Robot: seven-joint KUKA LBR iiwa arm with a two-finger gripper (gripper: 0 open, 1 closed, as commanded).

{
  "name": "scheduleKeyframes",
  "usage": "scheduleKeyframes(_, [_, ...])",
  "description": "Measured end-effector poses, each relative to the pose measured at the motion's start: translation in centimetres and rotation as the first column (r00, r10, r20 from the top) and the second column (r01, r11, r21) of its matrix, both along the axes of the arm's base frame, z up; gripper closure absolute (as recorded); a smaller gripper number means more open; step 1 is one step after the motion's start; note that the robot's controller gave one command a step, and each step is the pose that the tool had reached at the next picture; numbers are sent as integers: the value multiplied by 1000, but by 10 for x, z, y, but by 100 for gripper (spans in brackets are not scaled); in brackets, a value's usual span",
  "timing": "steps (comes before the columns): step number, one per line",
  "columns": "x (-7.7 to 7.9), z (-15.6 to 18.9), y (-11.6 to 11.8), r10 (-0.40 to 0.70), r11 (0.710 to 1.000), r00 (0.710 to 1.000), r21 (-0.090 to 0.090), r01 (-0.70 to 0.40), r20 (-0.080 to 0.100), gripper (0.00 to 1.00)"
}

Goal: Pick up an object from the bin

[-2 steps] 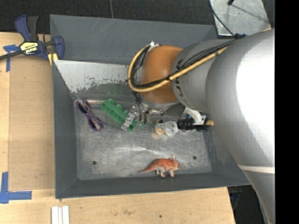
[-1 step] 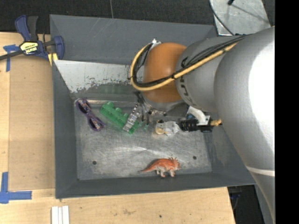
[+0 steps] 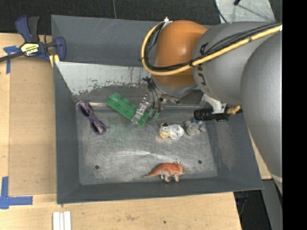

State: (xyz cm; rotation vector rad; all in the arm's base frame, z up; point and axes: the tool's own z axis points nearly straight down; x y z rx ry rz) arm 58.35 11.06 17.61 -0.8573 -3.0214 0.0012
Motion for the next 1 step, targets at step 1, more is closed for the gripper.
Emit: scheduleKeyframes(1, [-36, 33, 2, -15, 1000, 1000, 0, 15, 5, 100])
